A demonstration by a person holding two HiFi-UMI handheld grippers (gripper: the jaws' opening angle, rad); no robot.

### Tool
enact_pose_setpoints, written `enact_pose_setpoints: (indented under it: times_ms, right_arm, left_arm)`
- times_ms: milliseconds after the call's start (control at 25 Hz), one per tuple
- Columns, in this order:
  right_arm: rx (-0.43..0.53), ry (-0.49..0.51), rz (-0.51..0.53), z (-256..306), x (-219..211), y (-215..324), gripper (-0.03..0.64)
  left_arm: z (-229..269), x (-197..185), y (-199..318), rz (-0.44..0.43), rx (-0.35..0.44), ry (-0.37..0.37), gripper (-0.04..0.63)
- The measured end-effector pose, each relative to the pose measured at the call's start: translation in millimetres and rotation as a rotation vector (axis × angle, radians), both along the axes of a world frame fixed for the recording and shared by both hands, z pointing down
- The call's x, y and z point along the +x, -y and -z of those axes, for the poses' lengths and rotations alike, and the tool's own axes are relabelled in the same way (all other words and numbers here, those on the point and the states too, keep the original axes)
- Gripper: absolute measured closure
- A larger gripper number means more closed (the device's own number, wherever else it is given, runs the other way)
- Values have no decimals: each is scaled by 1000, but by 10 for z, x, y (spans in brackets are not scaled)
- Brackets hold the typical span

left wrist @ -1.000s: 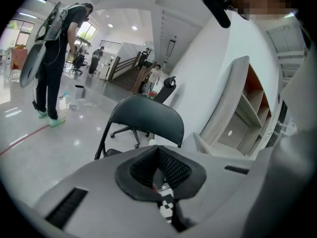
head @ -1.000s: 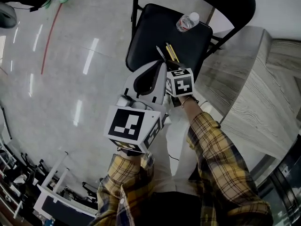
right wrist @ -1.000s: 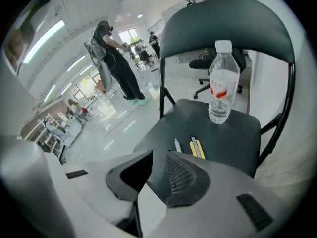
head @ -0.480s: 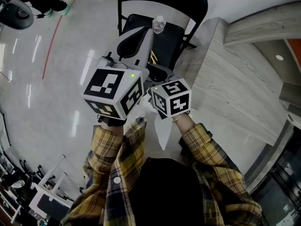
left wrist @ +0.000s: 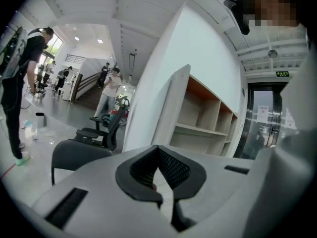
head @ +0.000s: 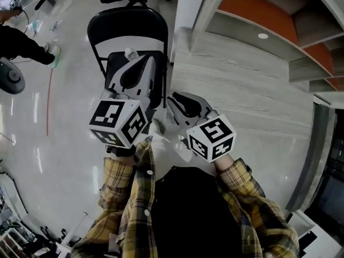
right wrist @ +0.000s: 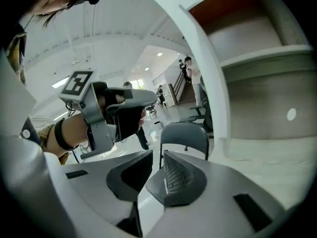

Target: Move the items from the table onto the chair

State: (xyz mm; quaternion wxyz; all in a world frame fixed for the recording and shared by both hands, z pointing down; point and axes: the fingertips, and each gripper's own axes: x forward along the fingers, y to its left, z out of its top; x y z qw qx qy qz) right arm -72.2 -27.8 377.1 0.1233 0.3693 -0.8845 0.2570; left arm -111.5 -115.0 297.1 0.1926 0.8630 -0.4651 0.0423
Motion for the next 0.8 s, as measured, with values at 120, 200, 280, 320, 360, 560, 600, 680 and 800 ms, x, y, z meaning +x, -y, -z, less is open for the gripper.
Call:
enact_pose_setpoints:
  times_ms: [120, 200, 280, 320, 360, 560, 600, 680, 800]
  right_arm:
    - [57, -12, -59, 233, 741, -50, 541]
    - [85, -25, -95, 337, 1242, -107, 543]
    - [110, -38, -125, 397, 1691, -148, 545]
    - [119, -43, -137, 416, 1887, -167, 549]
    - [128, -48, -148, 431, 2068, -186, 555]
    - [162, -56, -189, 554, 2767, -292, 577]
    - [176, -60, -195, 595, 2874, -312, 580]
    - [207, -71, -215, 685, 3072, -340, 587]
    - [236, -72, -252, 814, 3327, -373, 593]
  left_arm:
    - [125, 637, -128, -49, 5, -13, 592]
    - [197, 1075, -245, -76, 11, -19, 592]
    - [249, 1485, -353, -97, 23, -16, 592]
    - [263, 1673, -405, -106, 28, -15, 592]
    - [272, 1849, -454, -114, 31, -17, 592]
    - [302, 2539, -691, -145, 31, -32, 592]
    - [303, 2638, -741, -151, 31, -30, 592]
    - [297, 2815, -833, -171, 29, -23, 592]
    - [293, 3031, -935, -206, 25, -13, 592]
